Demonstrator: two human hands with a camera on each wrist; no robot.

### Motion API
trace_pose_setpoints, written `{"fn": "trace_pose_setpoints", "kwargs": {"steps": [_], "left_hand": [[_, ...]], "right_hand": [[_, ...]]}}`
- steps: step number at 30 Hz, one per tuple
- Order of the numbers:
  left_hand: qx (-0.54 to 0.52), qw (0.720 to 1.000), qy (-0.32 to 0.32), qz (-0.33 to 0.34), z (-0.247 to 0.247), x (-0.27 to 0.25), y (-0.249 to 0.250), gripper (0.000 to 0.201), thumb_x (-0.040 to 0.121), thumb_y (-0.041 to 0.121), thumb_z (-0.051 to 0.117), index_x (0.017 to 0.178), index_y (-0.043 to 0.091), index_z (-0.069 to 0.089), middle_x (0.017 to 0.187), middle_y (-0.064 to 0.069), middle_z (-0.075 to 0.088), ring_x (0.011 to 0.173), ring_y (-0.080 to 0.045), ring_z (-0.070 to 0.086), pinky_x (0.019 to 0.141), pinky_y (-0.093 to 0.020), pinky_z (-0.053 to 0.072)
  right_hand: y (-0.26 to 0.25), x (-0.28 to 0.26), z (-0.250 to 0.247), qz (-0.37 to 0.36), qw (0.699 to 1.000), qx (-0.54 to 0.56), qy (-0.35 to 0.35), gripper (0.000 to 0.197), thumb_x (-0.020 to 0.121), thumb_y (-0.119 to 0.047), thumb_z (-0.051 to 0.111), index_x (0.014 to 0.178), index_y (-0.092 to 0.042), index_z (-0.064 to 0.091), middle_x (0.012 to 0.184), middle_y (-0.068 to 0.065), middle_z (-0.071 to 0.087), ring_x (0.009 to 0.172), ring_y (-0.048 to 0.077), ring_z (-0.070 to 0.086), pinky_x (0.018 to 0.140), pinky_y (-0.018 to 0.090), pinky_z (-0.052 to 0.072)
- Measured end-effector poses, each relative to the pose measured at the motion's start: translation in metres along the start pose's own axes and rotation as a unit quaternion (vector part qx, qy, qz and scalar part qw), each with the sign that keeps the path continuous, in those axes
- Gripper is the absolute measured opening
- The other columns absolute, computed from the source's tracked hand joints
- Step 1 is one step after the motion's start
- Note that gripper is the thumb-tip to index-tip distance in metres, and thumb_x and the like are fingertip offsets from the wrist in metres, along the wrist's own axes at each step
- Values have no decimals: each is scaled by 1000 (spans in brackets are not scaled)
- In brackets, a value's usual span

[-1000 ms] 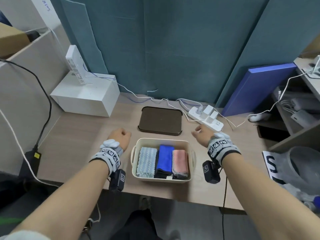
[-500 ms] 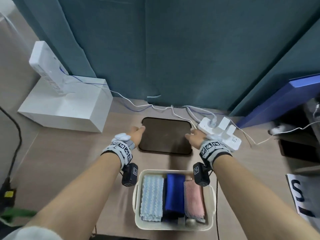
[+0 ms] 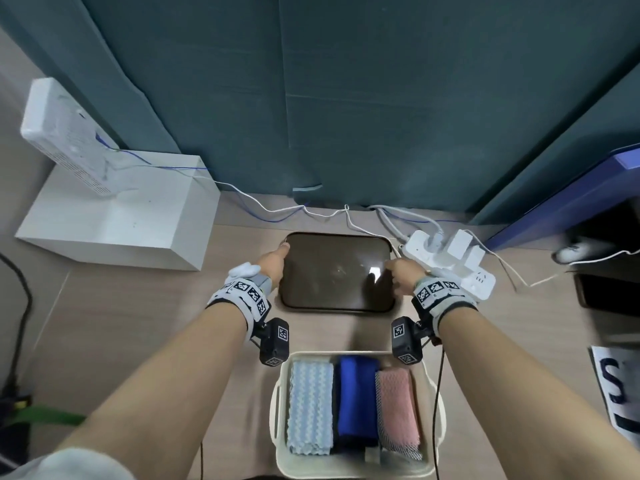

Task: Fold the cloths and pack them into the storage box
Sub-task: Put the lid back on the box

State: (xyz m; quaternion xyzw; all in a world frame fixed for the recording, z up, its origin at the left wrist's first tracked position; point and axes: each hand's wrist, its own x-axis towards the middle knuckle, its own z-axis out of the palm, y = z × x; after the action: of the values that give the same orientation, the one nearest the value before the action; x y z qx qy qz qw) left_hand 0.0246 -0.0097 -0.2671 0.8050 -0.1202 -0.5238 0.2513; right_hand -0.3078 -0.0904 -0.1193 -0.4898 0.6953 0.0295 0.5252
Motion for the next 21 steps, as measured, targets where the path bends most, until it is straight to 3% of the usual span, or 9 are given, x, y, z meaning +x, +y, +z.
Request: {"fn": "trace_pose_setpoints", "kwargs": {"steps": [3,5,7,9,10,14,16,18,21], "left_hand": [[-60,998,-19,9,-3,-145,59,86,88,73,41,136,4,59,141,-23,54,135,-40,46,117,-48,34],[-96,993,-34,59,-3,-181,71,58,106,43,35,141,0,52,145,-19,51,138,-35,44,101,-33,41],[-114,988,-14,107,-4,-215,77,50,109,35,32,136,2,57,128,-22,63,111,-31,63,69,-23,38],[-149,981,15,126,-9,-216,77,48,107,42,33,126,6,60,96,-13,63,71,-17,57,55,-19,38],[-170,977,27,125,-12,-219,75,49,107,45,34,121,6,61,90,-10,61,63,-14,56,52,-19,41],[-190,964,56,178,-22,-264,49,50,106,48,35,95,9,64,79,-9,66,62,-21,65,58,-28,49],[-158,960,76,217,-23,-288,23,28,103,30,51,87,12,63,78,-9,65,77,-27,62,68,-38,57],[-90,959,122,240,-23,-300,2,17,93,8,65,78,16,61,75,-9,64,79,-26,61,80,-50,59],[-10,949,182,255,-17,-346,-33,12,86,6,73,84,16,66,69,-1,63,62,-15,57,64,-23,54]], "right_hand": [[-3,-14,-10,-15,998,62,-10,15,102,-22,54,112,-15,63,113,10,55,100,25,56,98,43,56],[-10,-22,-17,-4,990,142,-10,11,102,-21,51,97,-19,60,107,11,57,92,25,57,84,38,55],[-14,-44,-30,-4,980,200,-14,14,104,-21,46,100,-19,59,97,7,57,82,19,55,75,32,46],[-15,-60,-40,-20,969,247,-13,20,105,-22,43,93,-20,59,88,5,55,76,17,52,73,33,42],[-13,-68,-44,-30,961,274,-12,24,106,-23,42,88,-18,58,84,5,55,74,18,53,73,33,42],[9,-109,-55,-110,936,333,24,31,107,-18,45,79,-8,56,77,10,57,61,19,56,56,24,51],[29,-129,-54,-154,933,324,15,27,103,-3,51,76,-9,51,74,12,51,50,15,57,44,20,50],[45,-131,-51,-170,949,263,26,21,95,7,63,80,-6,57,78,16,58,53,18,61,48,24,56],[76,-155,-47,-177,969,158,62,20,83,9,78,98,-1,68,82,16,67,61,20,62,51,22,57]]}}
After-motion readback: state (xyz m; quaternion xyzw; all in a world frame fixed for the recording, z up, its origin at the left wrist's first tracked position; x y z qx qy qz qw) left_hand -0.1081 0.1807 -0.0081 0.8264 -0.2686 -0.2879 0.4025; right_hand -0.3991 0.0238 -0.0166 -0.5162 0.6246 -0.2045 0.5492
